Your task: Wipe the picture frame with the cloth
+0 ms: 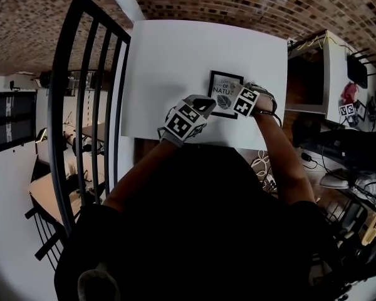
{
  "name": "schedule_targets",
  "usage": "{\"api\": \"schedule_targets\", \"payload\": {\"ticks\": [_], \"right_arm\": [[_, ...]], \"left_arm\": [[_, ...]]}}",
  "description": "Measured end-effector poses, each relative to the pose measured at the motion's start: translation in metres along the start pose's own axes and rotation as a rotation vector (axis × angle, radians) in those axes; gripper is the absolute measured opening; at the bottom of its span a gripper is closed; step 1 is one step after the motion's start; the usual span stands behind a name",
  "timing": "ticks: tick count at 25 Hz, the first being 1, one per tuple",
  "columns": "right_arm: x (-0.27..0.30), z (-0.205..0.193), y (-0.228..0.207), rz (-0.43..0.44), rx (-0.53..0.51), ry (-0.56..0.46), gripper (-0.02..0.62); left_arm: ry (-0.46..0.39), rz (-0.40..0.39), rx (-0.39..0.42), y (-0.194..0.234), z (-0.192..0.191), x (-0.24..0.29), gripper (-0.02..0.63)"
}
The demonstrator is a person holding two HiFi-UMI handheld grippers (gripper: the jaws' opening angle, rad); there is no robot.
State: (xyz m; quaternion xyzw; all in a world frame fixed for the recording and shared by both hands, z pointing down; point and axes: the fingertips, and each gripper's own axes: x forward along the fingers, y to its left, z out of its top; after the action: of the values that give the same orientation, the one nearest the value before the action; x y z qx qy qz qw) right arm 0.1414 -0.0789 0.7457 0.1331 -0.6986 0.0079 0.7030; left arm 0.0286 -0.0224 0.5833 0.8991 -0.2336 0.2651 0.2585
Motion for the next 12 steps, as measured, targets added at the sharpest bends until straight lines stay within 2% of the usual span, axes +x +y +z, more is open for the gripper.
{"api": "schedule_targets", "payload": {"ticks": [7, 12], "right_arm": [[-0.014, 0.079, 0.027, 0.046, -0.113, -0.083, 0.112], [-0.013, 0.111, 0.049, 0.064, -0.200, -0.090, 0.112]], "left_arm": [[-0.002, 0.069, -0.042, 0.029, -0.013, -0.020, 0.002], [-0.008, 0.104, -0.078, 0.038, -0.025, -0.032, 0.002]]}}
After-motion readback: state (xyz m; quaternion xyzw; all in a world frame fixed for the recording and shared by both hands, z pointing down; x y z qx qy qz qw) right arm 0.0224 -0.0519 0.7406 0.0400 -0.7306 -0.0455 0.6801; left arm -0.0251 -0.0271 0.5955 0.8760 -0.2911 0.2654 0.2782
